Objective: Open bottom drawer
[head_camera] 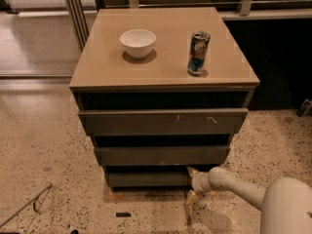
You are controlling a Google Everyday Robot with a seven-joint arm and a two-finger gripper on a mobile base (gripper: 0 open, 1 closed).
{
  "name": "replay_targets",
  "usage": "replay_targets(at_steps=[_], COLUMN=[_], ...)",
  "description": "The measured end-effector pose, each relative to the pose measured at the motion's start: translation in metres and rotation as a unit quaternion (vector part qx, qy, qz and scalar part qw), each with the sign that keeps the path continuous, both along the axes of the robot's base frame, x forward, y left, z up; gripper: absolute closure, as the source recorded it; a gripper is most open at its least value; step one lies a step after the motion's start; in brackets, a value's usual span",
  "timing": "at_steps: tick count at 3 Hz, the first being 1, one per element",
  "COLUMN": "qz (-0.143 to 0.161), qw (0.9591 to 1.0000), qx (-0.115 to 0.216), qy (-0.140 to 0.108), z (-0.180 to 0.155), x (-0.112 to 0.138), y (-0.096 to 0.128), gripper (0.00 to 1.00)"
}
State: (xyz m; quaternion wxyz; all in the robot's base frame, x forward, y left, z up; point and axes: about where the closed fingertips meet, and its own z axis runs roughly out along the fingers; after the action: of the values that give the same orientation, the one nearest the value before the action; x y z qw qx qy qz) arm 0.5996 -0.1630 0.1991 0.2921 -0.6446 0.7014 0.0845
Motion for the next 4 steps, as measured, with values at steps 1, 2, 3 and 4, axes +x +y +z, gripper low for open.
replay_targets(at_steps=[1,2,3,4], qz=[0.004,0.015,0.015,0.017], qw=[0.9999,0.9993,0.9993,0.9981], qx=[0.002,0.0,0.0,-0.002], qy=[0.012,0.035,0.035,0.059], z=[-0.012,-0.034,-0.034,-0.033], x=[0.015,0.027,0.027,0.018], y=[0.007,0.019,0.019,0.018], gripper=[0.0,0.0,0.0,0.0])
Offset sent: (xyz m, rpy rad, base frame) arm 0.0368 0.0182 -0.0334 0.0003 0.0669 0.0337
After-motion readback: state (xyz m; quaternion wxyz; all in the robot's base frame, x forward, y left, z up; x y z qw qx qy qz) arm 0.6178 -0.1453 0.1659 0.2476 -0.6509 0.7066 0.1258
